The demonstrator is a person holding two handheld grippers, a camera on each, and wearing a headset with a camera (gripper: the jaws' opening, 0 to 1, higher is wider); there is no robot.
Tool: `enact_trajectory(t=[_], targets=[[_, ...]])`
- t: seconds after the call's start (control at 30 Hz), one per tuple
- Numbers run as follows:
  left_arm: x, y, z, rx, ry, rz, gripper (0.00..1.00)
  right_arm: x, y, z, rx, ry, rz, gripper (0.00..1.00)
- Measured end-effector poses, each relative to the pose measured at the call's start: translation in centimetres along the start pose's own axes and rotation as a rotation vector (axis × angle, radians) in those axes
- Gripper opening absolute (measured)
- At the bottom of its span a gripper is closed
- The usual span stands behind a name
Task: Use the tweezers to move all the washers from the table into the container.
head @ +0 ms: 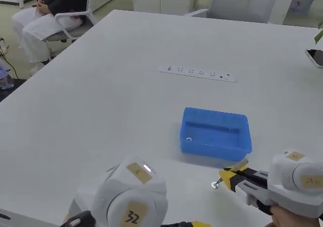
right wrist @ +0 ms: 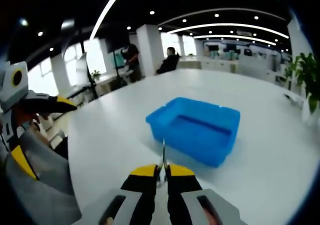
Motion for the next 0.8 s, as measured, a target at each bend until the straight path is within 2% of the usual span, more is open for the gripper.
enact_trajectory(t=[0.33,0.5,0.6,0.67,0.8], targets=[[0.1,0.1,0.0,0.004,0.005,-0.005,0.99,0.2,-0.1,-0.1,-0.002,0.007,-0.006,0.04],[0.2,0.2,0.0,0.004,0.005,-0.007,0.99,0.1,0.1,-0.3,0.001,-0.025,-0.011,0.04],[0.3,0.1,0.0,-0.001,0.005,-0.005,0.99,0.1,0.1,-0.7,-0.007,-0.081,-0.031,0.03],[0.4,0.1,-0.1,-0.001,-0.001,-0.002,0.99,0.0,0.2,-0.9,-0.012,-0.161,-0.049,0.03],[0.5,0.3,-0.1,0.003,-0.007,-0.003,0.99,0.0,0.5,-1.5,-0.023,-0.22,-0.079,0.03]])
Point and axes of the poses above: the centre of the closed fingertips' face, and the gripper's own axes: y roughly forward along the fingers, z roughly to its right, x roughly out of its underside, the point moved 2 cm from there along -y, roughly backward along the fingers, and after that the axes turned 11 degrees about z, right-handed, at the moved point
